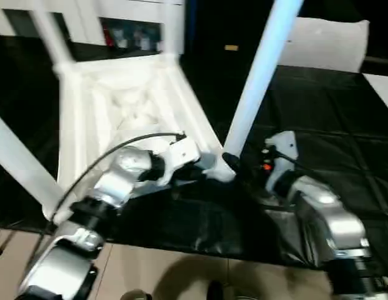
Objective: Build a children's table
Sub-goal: Rotate leg to tighten
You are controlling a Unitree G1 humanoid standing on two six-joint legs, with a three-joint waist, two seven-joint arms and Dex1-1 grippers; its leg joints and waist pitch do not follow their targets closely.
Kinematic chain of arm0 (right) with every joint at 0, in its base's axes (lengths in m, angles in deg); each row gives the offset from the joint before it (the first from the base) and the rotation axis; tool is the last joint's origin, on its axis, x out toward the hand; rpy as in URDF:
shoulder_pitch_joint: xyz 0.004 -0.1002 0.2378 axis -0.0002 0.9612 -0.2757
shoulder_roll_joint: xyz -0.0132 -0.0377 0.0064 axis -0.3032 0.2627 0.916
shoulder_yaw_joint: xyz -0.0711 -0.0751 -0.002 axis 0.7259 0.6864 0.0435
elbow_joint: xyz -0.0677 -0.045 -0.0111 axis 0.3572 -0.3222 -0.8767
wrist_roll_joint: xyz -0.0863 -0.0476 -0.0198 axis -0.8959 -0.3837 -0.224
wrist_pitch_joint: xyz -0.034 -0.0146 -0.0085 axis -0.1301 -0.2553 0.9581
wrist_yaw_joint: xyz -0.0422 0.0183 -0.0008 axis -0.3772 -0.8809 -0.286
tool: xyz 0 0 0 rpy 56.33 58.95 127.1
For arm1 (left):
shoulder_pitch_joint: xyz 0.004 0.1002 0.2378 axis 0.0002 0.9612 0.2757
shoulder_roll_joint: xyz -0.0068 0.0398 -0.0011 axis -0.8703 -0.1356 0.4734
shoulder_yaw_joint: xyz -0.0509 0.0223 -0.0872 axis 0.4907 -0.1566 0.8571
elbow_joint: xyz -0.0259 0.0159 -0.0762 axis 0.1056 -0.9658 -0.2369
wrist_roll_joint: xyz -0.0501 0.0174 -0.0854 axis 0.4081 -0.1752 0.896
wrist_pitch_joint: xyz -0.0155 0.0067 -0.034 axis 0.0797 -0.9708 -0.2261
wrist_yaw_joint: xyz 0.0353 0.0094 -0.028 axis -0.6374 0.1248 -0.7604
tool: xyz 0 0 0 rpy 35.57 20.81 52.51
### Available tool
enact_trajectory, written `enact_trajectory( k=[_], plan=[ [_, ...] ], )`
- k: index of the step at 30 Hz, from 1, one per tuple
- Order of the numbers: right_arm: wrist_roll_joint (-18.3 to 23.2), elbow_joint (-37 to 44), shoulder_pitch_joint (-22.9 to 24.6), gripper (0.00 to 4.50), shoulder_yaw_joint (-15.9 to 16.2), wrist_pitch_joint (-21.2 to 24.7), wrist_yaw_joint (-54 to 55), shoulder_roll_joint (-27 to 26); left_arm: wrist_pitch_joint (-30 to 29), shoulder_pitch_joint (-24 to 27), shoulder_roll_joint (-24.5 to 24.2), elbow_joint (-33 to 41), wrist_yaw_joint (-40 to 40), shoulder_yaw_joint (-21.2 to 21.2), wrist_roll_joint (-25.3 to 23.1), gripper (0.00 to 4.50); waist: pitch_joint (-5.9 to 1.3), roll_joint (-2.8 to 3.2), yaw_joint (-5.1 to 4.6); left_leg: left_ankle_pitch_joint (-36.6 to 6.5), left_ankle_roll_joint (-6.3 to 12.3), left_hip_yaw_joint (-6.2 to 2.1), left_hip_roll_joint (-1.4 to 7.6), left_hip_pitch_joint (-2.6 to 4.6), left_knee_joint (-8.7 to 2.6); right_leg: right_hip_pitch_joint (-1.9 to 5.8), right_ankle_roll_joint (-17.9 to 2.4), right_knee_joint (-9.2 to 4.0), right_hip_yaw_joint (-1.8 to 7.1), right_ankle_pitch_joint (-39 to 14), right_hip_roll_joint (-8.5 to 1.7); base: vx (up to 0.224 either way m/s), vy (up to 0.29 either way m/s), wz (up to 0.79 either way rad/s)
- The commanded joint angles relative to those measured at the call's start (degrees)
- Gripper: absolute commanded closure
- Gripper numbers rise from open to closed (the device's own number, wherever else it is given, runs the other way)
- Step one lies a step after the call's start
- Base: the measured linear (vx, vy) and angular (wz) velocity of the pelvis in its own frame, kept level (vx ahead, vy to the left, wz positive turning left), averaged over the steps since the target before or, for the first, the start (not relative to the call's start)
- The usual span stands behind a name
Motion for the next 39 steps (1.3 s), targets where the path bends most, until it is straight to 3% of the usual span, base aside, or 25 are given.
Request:
enact_trajectory(
  k=[1,2,3,4,6,9,15,16,23,31,36,39],
  plan=[
    [1.4,1.7,0.5,0.14,-0.3,-1.5,-4.4,2.2,2.3,1.0,-0.1,0.2,4.9,-2.7,0.8,4.50,-3.70,0.34,0.01,-7.0,5.95,0.14,1.61,0.25,-3.21,3.56,-11.0,-2.84,3.35,-12.9,-3.71,0.000,0.000,0.00],
    [1.4,1.7,0.5,0.14,-0.3,-1.5,-4.4,2.2,2.3,1.0,-0.1,0.2,4.9,-2.7,0.8,4.50,-3.79,0.18,0.14,-6.9,5.85,0.13,1.67,0.23,-3.21,3.68,-11.4,-2.61,3.39,-11.9,-3.72,0.000,0.000,0.00],
    [2.1,1.6,0.3,0.14,0.6,-2.5,-10.1,5.4,4.3,1.1,-1.1,-0.3,8.2,-3.3,1.4,4.50,-3.70,0.38,0.33,-7.3,5.68,0.09,1.65,0.23,-3.29,3.63,-11.5,-2.66,3.36,-12.2,-3.80,0.000,0.000,0.00],
    [2.8,1.7,0.3,0.14,1.2,-2.6,-13.6,7.0,5.6,1.0,-1.8,-0.7,10.0,-3.7,1.4,4.50,-3.69,0.18,0.45,-8.2,5.67,0.14,1.64,0.37,-3.26,3.73,-11.4,-2.83,3.38,-13.0,-3.77,0.000,0.000,0.00],
    [3.3,1.7,0.2,0.14,1.5,-2.4,-14.8,7.5,5.9,0.9,-2.0,-0.8,10.5,-3.8,1.4,4.50,-3.63,0.14,0.67,-8.4,5.66,0.20,1.63,0.30,-3.28,3.71,-11.5,-2.77,3.48,-13.3,-3.89,0.000,0.000,0.00],
    [5.8,2.2,-0.2,0.14,3.2,-0.8,-22.7,10.6,8.2,-0.1,-3.3,-2.0,14.2,-4.7,1.5,4.50,-3.63,-0.23,0.88,-8.9,5.86,0.07,1.61,0.15,-3.29,3.94,-10.3,-3.08,3.35,-16.4,-4.03,0.000,0.000,0.00],
    [6.4,0.8,-1.3,0.64,5.9,-1.0,-30.4,13.4,11.2,-1.4,-4.1,-2.9,19.1,-5.6,1.7,4.50,-3.62,-0.31,1.17,-7.9,5.55,0.08,1.77,0.13,-3.27,3.69,-10.1,-3.05,3.32,-17.1,-4.04,0.000,0.000,0.00],
    [5.8,-1.6,-2.9,0.71,7.7,-2.3,-34.0,14.0,13.0,-2.1,-4.4,-2.6,22.2,-6.7,1.8,4.50,-3.74,-0.39,1.30,-7.3,5.51,0.04,1.76,0.08,-3.23,3.77,-10.7,-2.80,3.24,-16.1,-4.06,0.000,0.000,0.00],
    [5.9,-3.2,-4.3,1.24,9.9,-2.7,-38.3,14.5,15.1,-2.8,-4.2,-3.1,24.6,-7.5,1.7,4.50,-3.95,-0.33,2.54,-5.5,6.24,0.32,2.04,0.23,-3.00,3.75,-12.8,-1.95,3.34,-10.6,-3.97,0.000,0.000,0.00],
    [5.2,-5.4,-5.3,2.05,11.3,-3.9,-40.3,14.0,16.8,-3.5,-4.1,-4.5,25.7,-7.8,1.5,4.50,-3.66,-0.45,2.59,-8.5,4.39,0.22,1.84,0.14,-3.11,3.62,-9.8,-2.94,3.25,-18.9,-4.18,0.000,0.000,0.00],
    [5.7,-5.3,-5.5,2.38,11.6,-3.4,-40.7,13.5,17.4,-3.4,-4.0,-5.4,24.6,-7.6,0.8,4.50,-3.75,-0.52,2.62,-7.8,4.32,0.15,1.86,0.08,-3.12,3.68,-9.4,-2.80,3.25,-18.5,-4.10,0.000,0.000,0.00],
    [7.5,-2.0,-3.1,2.49,10.3,-0.9,-37.5,12.6,14.4,-2.9,-2.8,-5.7,21.9,-6.2,1.6,4.50,-3.74,-0.58,2.66,-7.4,4.42,0.23,1.88,0.10,-3.11,3.67,-9.8,-2.70,3.29,-17.7,-4.01,0.000,0.000,0.00]
  ],
)
